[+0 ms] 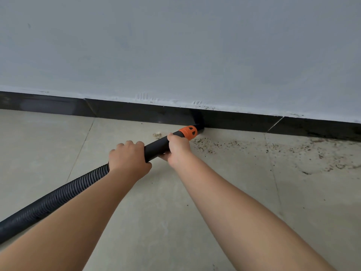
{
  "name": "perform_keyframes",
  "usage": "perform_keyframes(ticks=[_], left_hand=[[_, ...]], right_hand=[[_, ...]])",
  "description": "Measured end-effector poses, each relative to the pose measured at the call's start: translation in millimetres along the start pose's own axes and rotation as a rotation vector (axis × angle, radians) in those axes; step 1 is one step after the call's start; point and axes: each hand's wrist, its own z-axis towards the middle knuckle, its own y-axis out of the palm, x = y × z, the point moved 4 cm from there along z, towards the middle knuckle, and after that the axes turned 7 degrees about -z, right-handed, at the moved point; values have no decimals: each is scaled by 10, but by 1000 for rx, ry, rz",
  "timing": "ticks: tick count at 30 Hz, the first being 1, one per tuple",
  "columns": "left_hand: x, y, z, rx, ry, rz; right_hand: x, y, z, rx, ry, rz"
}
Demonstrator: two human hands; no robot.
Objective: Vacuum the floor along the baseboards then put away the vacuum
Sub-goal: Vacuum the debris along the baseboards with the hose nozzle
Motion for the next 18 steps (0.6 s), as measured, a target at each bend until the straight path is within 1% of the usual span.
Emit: perform_keyframes(ticks=[7, 18], left_hand=[[531, 34, 37, -7, 95, 0], [1374, 171, 61, -31, 176, -47]], right_hand=[[-150, -520, 73, 48, -22, 84], [-343, -1366, 193, 120, -63, 207]])
